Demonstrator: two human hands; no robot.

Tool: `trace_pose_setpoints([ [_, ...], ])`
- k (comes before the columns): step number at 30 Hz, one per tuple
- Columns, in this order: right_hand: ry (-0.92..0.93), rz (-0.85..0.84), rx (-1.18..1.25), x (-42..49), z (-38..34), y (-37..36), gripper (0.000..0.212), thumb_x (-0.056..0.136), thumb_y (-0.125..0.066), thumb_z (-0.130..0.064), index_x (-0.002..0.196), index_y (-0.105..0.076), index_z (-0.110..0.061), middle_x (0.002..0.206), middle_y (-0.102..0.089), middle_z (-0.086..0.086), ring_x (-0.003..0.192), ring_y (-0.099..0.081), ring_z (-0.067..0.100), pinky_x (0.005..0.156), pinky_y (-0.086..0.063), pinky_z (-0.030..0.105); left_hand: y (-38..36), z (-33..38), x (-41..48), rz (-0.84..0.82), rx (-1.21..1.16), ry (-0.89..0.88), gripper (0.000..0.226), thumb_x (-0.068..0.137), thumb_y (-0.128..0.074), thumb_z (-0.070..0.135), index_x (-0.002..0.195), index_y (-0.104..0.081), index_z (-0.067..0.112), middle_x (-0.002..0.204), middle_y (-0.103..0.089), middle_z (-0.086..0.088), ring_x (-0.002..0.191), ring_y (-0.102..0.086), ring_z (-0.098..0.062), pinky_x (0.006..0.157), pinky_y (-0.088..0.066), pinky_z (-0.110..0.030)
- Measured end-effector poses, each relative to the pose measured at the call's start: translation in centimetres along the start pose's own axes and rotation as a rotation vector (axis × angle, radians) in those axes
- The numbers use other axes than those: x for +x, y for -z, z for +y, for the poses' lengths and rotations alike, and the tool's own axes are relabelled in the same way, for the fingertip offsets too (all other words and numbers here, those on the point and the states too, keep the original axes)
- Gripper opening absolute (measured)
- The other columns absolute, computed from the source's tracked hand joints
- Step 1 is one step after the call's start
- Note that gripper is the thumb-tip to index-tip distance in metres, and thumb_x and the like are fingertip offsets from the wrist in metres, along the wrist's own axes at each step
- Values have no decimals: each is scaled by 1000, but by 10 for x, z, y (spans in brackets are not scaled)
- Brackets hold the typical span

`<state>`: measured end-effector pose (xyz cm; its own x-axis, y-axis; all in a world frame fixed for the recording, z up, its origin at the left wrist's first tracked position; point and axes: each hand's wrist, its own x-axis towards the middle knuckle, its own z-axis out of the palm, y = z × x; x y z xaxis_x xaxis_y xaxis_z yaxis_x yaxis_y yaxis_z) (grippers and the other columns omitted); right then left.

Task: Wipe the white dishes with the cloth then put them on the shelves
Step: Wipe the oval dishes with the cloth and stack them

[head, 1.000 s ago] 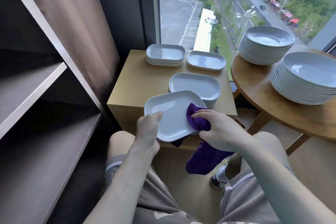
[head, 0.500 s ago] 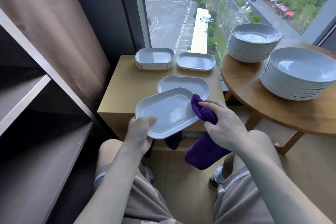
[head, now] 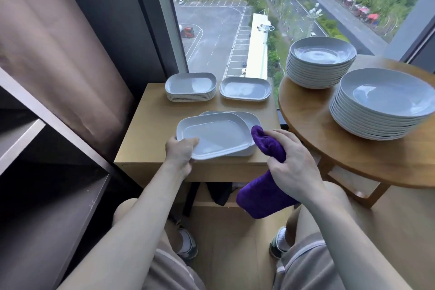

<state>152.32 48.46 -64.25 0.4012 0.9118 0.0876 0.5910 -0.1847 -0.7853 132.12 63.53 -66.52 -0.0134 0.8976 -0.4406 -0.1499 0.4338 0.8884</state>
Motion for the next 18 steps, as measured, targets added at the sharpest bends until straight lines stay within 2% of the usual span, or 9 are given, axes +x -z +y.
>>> trace_pose_setpoints([
  [2, 2, -1, 1, 2, 2, 1, 65, 75, -46, -36, 139, -54, -40, 136, -46, -30, 115, -52, 2, 91, -41, 26, -7, 4, 11, 3, 42, -7, 29, 92, -61, -11, 104, -63, 15, 99, -71, -10, 79, -70, -27, 76, -56, -43],
  [4, 8, -3, -1, 3, 4, 3, 65, 75, -46, -36, 140, -54, -40, 137, -46, -29, 116, -52, 2, 93, -42, 27, -13, 9, 21, 4, 60, -37, 32, 91, -61, -14, 103, -63, 15, 96, -70, -7, 83, -70, -28, 74, -61, -42],
  [6, 4, -8, 1, 5, 8, 6, 65, 76, -47, -36, 140, -53, -41, 140, -44, -29, 119, -51, 3, 96, -43, 28, -18, 12, 30, 12, 118, -89, 34, 90, -63, -15, 106, -63, 15, 98, -69, -7, 91, -69, -30, 82, -62, -46],
  [9, -2, -15, 8, 6, 15, 10, 65, 76, -48, -35, 140, -51, -46, 142, -40, -32, 121, -51, 3, 99, -46, 31, -23, 16, 44, 16, 268, -199, 32, 87, -68, -11, 100, -66, 18, 99, -70, -7, 94, -67, -28, 90, -60, -46],
  [12, -9, -7, 15, 11, 20, 12, 66, 75, -48, -35, 140, -50, -47, 142, -40, -32, 122, -51, 2, 99, -45, 31, -27, 22, 56, 2, 408, -275, 38, 85, -75, -5, 117, -67, 12, 113, -72, -13, 101, -67, -29, 94, -59, -44],
  [18, -35, -1, 41, 22, 24, 8, 66, 74, -47, -32, 138, -52, -48, 138, -41, -33, 113, -46, -6, 93, -36, 20, -24, 11, 71, 2, 454, -221, 43, 85, -79, 3, 124, -68, 12, 120, -72, -11, 113, -69, -33, 95, -59, -44],
])
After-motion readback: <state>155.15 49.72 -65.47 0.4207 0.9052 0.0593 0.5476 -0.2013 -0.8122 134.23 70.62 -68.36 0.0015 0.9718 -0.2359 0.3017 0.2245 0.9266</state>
